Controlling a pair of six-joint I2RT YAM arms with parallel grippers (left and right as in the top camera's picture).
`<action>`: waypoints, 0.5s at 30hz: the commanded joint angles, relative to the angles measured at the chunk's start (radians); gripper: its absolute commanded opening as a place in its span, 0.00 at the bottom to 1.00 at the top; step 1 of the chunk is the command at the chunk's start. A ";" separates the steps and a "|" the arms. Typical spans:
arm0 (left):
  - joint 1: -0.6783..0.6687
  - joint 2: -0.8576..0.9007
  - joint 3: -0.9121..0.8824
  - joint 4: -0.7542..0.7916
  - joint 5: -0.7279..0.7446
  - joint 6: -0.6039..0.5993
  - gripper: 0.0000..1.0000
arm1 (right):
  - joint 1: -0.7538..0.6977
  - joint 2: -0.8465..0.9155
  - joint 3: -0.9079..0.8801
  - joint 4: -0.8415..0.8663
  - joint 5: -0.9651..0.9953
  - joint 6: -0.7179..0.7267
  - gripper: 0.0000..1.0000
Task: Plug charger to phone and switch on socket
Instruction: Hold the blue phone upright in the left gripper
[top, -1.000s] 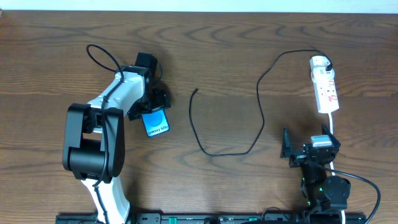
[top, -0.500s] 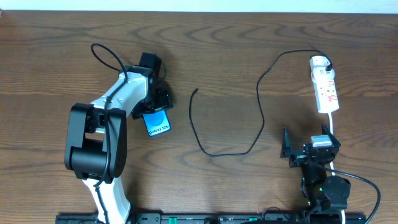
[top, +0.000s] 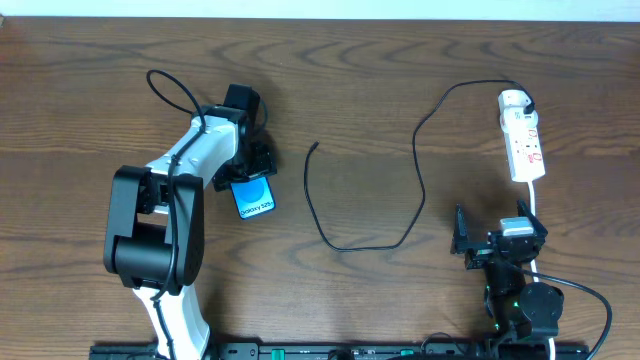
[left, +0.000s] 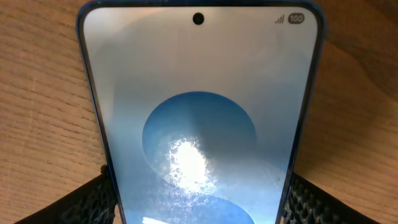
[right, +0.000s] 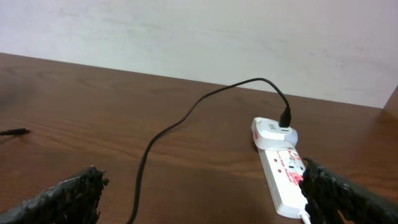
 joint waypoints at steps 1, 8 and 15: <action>-0.006 0.097 -0.050 -0.010 -0.038 -0.005 0.74 | 0.006 -0.005 -0.002 -0.004 0.004 0.012 0.99; -0.006 0.097 -0.050 -0.011 -0.046 -0.005 0.73 | 0.006 -0.005 -0.002 -0.005 0.004 0.012 0.99; 0.003 0.089 -0.014 -0.058 -0.045 -0.005 0.73 | 0.006 -0.005 -0.002 -0.005 0.004 0.012 0.99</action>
